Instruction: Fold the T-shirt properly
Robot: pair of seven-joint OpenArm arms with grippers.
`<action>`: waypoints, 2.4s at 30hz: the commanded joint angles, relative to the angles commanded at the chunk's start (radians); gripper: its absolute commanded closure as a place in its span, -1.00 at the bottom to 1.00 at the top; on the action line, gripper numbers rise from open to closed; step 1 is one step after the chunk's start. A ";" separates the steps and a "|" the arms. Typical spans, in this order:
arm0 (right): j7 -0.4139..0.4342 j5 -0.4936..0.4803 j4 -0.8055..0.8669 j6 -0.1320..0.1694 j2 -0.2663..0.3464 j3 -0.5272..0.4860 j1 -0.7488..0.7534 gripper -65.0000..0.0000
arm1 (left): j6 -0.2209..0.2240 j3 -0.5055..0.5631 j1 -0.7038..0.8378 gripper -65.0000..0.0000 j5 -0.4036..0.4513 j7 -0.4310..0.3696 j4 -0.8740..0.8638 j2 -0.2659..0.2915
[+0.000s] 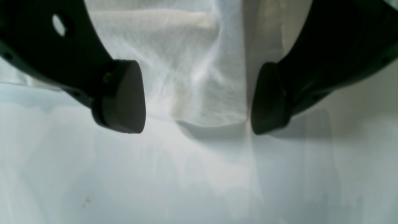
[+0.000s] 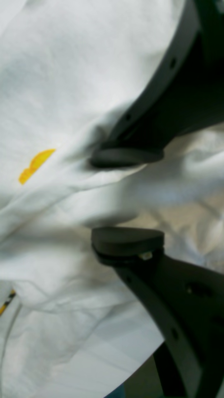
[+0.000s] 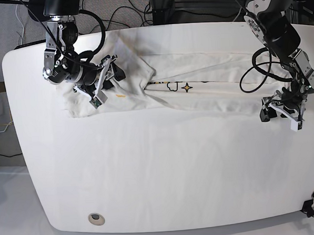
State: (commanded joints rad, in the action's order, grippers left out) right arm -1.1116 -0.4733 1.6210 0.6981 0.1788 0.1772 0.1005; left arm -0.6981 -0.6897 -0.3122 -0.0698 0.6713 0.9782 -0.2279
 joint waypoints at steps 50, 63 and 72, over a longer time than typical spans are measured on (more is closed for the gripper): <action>0.000 0.000 -0.002 0.000 -0.002 0.000 -0.009 0.09 | 0.000 -0.006 0.336 1.00 -0.100 0.207 0.687 0.009; 0.002 0.000 -0.084 0.000 -0.002 0.002 -0.037 0.09 | 0.000 -0.002 0.520 1.00 -0.101 0.285 0.802 0.014; 0.002 0.000 -0.086 0.000 -0.002 0.005 -0.037 0.09 | 0.000 -0.002 0.559 1.00 -0.094 0.282 0.792 0.012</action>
State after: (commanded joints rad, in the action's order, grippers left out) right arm -1.1101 -0.4733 1.5351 0.6981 0.1772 0.1818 0.0637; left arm -0.6981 -0.6912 0.2463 -0.1634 0.9536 1.7699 -0.2156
